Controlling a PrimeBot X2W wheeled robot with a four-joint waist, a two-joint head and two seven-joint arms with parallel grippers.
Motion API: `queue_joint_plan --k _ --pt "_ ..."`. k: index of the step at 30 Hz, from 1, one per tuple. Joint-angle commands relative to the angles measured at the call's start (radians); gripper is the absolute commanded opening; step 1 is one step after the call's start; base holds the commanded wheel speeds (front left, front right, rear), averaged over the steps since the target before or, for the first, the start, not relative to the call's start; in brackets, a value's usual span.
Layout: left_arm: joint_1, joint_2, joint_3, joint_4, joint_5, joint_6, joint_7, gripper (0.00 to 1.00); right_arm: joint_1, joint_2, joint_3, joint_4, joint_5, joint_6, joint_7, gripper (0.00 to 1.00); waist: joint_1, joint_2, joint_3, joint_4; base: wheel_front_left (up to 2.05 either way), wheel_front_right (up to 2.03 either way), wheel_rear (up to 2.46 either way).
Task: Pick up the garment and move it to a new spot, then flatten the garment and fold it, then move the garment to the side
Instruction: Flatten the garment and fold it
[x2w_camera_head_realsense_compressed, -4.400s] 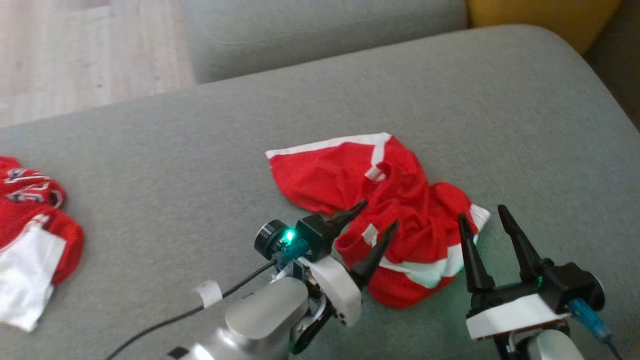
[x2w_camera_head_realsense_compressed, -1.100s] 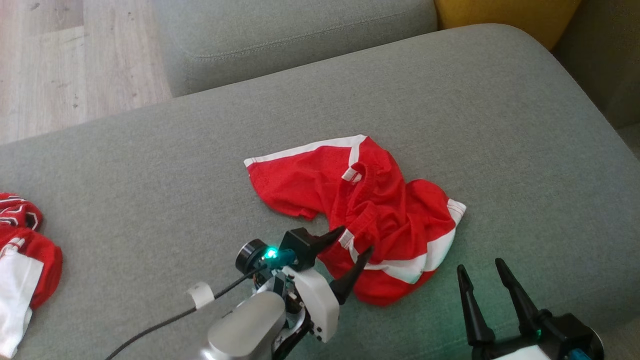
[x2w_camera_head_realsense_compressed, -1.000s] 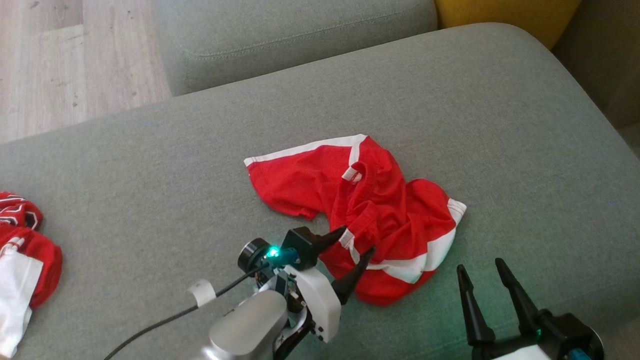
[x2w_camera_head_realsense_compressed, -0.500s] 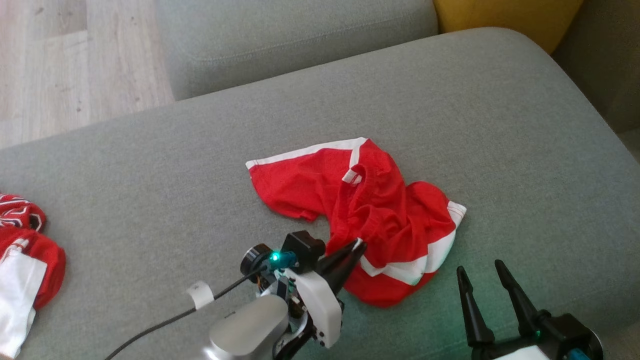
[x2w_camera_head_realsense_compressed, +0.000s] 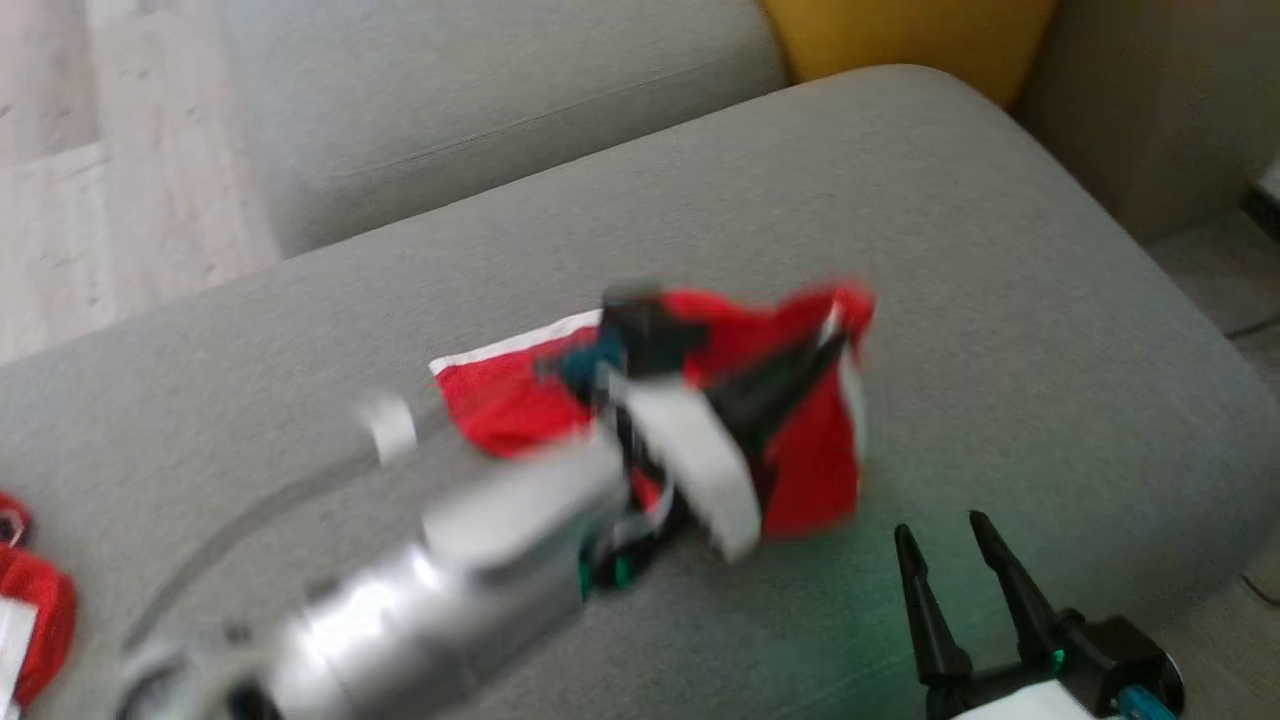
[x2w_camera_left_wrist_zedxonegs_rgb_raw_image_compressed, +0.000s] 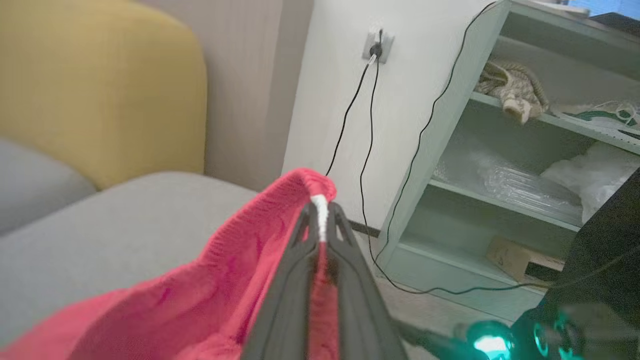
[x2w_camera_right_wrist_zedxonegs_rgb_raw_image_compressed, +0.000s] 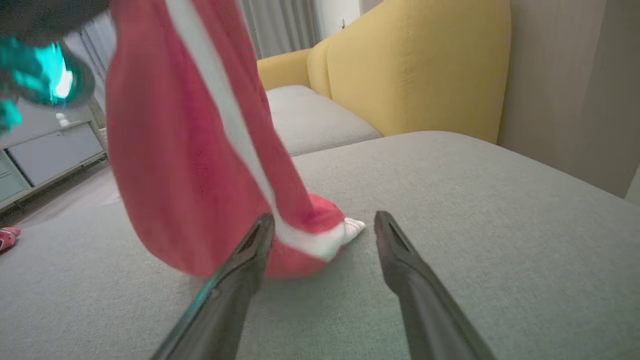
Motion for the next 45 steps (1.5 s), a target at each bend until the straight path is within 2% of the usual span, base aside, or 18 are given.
queue_joint_plan --k 1,7,11,15,20,24,29,35,39,45 --pt "-0.112 0.013 0.044 -0.032 -0.023 0.002 -0.010 0.00 -0.051 -0.008 0.030 -0.025 0.008 -0.001 -0.004 1.00 0.0000 0.0000 -0.011 -0.036 0.00 0.00 0.00" --pt "-0.334 0.005 0.096 -0.013 -0.101 0.002 -0.058 0.00 -0.047 -0.008 0.046 -0.021 0.020 -0.001 -0.004 1.00 0.0000 0.0000 -0.032 -0.055 0.00 0.00 0.00" --pt "-0.387 0.022 0.072 0.019 -0.137 0.002 -0.067 0.00 -0.038 -0.007 0.046 -0.023 0.023 -0.001 -0.004 1.00 0.0000 0.0000 -0.048 -0.038 0.00 0.00 0.00" --pt "-0.327 0.053 0.025 0.017 -0.175 0.002 -0.059 0.00 -0.030 -0.007 0.034 -0.034 0.027 -0.001 -0.004 1.00 0.0000 0.0000 -0.050 -0.009 0.00 0.00 0.00" --pt "-0.120 0.143 -0.024 0.000 -0.189 0.002 -0.050 0.00 -0.016 -0.007 0.033 -0.047 0.022 -0.001 -0.004 1.00 0.0000 0.0000 -0.023 0.057 0.00 0.00 0.00" --pt "0.028 0.220 -0.031 0.030 -0.161 0.002 -0.088 0.00 0.005 -0.007 0.021 -0.061 0.015 -0.001 -0.004 1.00 0.0000 0.0000 -0.001 0.119 0.00 0.00 0.00" --pt "0.127 0.277 -0.003 0.082 -0.180 0.006 -0.140 0.00 0.018 -0.007 -0.018 -0.054 0.018 -0.001 -0.004 1.00 0.0000 0.0000 0.021 0.192 0.00 0.00 0.00" --pt "0.152 0.298 0.048 0.117 -0.191 0.008 -0.161 0.00 -0.001 -0.008 -0.045 0.031 0.044 -0.001 -0.004 1.00 0.0000 0.0000 0.036 0.247 0.00 0.00 0.00" --pt "0.141 0.295 0.066 0.128 -0.192 0.006 -0.165 0.00 -0.026 -0.008 -0.018 0.146 0.105 -0.001 -0.004 1.00 0.0000 0.0000 0.040 0.269 0.00 0.00 0.00" --pt "0.125 0.286 0.072 0.138 -0.189 0.004 -0.167 0.00 -0.089 -0.009 0.004 0.233 0.157 -0.001 -0.004 1.00 0.0000 0.0000 0.044 0.282 0.00 0.00 0.00"
